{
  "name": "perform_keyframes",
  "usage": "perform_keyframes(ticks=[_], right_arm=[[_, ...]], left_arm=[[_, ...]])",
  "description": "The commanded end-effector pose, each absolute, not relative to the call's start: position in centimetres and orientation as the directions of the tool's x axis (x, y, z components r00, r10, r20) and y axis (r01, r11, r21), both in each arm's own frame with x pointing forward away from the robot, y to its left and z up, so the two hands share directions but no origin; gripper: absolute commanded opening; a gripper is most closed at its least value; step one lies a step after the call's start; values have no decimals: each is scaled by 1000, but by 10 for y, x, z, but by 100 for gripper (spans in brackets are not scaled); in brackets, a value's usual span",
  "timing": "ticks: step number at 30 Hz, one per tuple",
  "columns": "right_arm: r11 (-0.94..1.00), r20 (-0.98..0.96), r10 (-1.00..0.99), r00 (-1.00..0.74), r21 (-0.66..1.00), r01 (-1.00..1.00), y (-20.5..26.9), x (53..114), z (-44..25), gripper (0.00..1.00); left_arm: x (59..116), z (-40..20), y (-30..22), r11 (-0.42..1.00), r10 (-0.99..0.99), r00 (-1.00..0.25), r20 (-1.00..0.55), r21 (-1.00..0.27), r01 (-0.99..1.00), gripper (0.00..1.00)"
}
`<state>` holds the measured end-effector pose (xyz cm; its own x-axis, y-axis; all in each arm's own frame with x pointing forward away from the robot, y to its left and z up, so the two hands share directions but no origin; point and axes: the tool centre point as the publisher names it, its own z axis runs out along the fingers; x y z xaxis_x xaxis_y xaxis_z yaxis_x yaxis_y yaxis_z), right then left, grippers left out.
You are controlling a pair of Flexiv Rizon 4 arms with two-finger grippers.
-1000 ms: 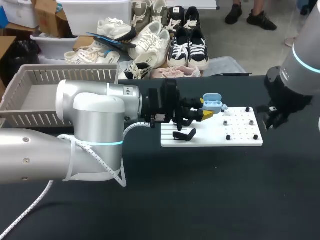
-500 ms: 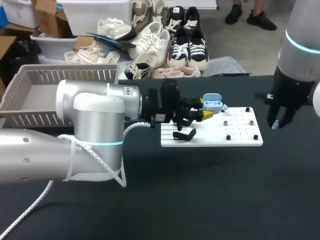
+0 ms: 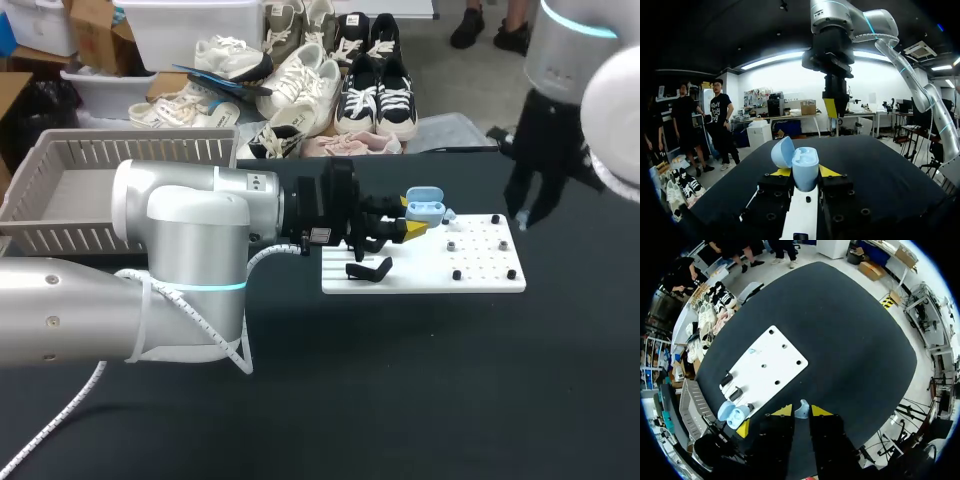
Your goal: Pick up each earbud case from the left stands, insert the matching earbuds, close the lid, and place the case in the box.
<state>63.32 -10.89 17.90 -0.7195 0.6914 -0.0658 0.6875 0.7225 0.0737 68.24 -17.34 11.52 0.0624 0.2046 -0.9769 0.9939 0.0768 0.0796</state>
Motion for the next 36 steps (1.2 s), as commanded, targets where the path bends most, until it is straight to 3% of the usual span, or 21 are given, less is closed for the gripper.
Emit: perform_keyframes(ticks=[1, 16, 36], right_arm=[[724, -82, 687, -722, 2, 690, -86, 648, 191, 0], [784, -122, 614, -779, -15, 620, -35, 673, 204, 0], [844, -145, 534, -833, 35, 534, -19, 668, 190, 0]], left_arm=[[682, 115, -173, 78, 203, 63, -977, 81, 994, 0], [682, 115, -173, 78, 203, 63, -977, 81, 994, 0], [682, 115, -173, 78, 203, 63, -977, 81, 994, 0]])
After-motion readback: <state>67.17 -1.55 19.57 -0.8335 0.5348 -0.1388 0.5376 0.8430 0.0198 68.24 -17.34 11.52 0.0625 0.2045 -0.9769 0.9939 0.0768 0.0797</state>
